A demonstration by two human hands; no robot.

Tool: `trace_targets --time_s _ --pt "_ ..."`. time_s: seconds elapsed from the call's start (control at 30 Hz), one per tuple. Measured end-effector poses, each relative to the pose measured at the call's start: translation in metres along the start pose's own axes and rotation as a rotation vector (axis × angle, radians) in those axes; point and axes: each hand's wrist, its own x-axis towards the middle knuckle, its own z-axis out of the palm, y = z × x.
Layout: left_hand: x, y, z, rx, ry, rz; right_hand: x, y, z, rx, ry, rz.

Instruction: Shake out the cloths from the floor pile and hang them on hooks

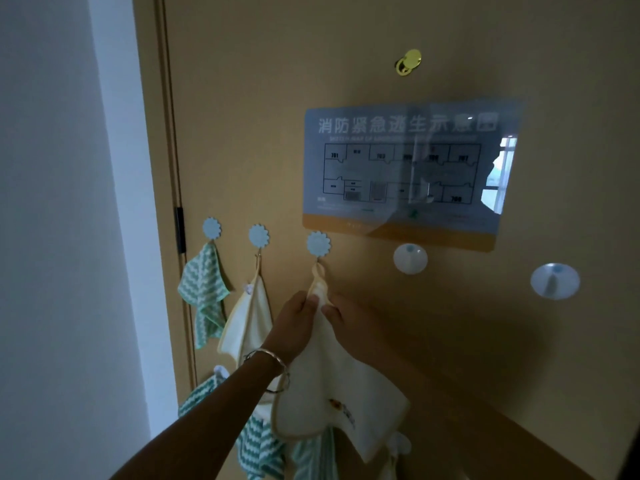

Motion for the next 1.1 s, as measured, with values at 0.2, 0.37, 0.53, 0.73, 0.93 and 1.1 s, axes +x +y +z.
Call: trace_targets --time_s 0.2,0.37,0.53,0.73,0.93,1.1 --pt "0.025 -0.011 -0.004 -0.08 -0.013 0.001 0.019 -0.009 0.002 -0.068 0.02 -0.019" --pt "0.03 -0.023 -0.007 -0.128 -0.021 -0.039 0.027 -0.012 0.006 -0.12 -0.006 -0.003" --pt "0.03 -0.03 -0.007 -0.173 -0.057 -0.074 0.03 -0.004 0.018 -0.154 -0.004 0.017" --pt "0.031 -0.046 0.0 -0.196 -0.105 -0.125 0.029 0.001 0.027 -0.186 -0.039 0.008" --pt "0.025 -0.054 0.003 -0.101 -0.142 -0.159 0.018 0.01 0.042 -0.116 -0.095 0.079" --pt "0.004 -0.061 0.012 0.062 -0.166 -0.173 0.007 0.025 0.061 -0.071 -0.026 0.107"
